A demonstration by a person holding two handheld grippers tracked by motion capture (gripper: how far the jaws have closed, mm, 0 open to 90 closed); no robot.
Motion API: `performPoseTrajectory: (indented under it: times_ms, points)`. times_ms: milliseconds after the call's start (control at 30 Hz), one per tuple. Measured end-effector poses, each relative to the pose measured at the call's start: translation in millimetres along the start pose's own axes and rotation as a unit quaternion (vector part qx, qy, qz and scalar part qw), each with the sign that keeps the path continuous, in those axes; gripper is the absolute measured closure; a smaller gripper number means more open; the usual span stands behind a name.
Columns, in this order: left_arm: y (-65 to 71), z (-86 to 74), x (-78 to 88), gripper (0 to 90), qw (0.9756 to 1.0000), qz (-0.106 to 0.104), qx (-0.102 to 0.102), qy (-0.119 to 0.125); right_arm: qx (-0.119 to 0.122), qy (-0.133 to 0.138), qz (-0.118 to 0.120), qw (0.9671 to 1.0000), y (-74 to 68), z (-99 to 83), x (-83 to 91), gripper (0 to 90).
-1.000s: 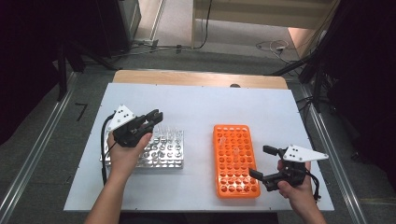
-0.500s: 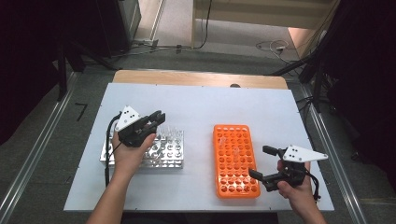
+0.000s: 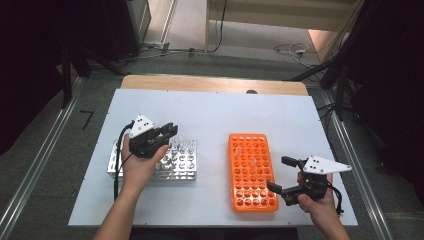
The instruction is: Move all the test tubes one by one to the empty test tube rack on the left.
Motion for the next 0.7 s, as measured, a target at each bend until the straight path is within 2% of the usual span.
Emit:
performPoseTrajectory:
  times_ms: [700]
  points:
    - [3.0,-13.2,-2.1,73.4,0.9986,0.002,0.010,-0.053,0.000,-0.004,-0.001,1.0000,2.5,-1.9,-0.6,0.0]
Point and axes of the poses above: each handheld gripper's, and its own axes: x roughly backward along the jaws, z roughly out of its top, y roughly to its right, the point moved 7 cm from there along -x, roughly forward along the jaws, and after that the axes turned 7 degrees about -z, right-handed, at the moved point
